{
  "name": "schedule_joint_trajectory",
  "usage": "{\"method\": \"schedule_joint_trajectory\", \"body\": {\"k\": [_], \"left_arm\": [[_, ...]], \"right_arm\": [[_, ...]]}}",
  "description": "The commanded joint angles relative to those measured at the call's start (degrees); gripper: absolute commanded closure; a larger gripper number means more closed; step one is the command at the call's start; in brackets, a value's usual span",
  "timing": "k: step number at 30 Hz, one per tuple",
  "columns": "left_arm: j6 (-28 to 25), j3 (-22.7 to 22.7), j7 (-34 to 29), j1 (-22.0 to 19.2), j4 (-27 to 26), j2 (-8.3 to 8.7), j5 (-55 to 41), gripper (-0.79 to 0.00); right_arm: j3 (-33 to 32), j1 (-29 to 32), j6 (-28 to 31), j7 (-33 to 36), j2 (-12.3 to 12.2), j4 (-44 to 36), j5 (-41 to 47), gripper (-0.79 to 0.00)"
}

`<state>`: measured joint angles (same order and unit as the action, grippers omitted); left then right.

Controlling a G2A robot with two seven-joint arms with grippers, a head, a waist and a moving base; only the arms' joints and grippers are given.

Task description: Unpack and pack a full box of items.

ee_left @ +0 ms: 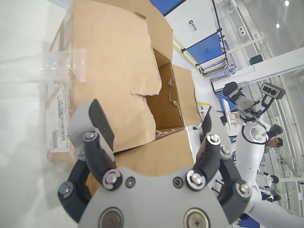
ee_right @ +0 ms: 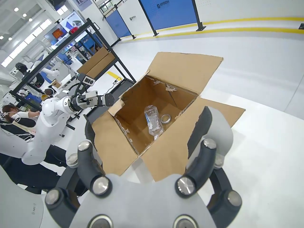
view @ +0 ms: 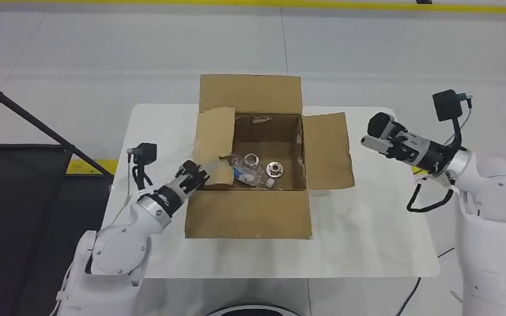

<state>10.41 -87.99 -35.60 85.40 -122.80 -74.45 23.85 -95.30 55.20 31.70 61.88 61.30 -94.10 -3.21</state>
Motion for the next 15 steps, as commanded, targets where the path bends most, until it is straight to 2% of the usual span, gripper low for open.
{"method": "schedule_joint_trajectory", "body": {"k": [1, 5, 7, 12, 15], "left_arm": [[0.52, 0.57, 0.04, -0.53, 0.37, 0.04, 0.18, -0.785], [1.55, 1.53, 0.00, -1.60, 1.24, 0.12, 0.19, -0.785], [2.04, 1.98, 0.05, -2.06, 1.72, 0.17, 0.36, -0.785], [3.04, 2.83, 0.42, -2.86, 2.75, 0.27, 0.56, -0.785], [3.54, 3.15, 0.66, -3.25, 3.21, 0.34, 0.54, -0.785]], "right_arm": [[0.00, 0.00, 0.01, 0.00, 0.00, 0.00, 0.00, -0.785], [0.14, 0.34, -0.45, -0.54, 0.00, 0.01, -0.21, -0.785], [0.66, 0.64, -3.43, -1.56, -0.07, 0.76, -0.47, -0.785], [2.99, -4.05, -11.40, 6.54, -0.67, 8.43, 4.47, -0.785], [4.93, -7.40, -14.89, 8.17, -0.85, 14.42, 3.74, -0.785]]}}
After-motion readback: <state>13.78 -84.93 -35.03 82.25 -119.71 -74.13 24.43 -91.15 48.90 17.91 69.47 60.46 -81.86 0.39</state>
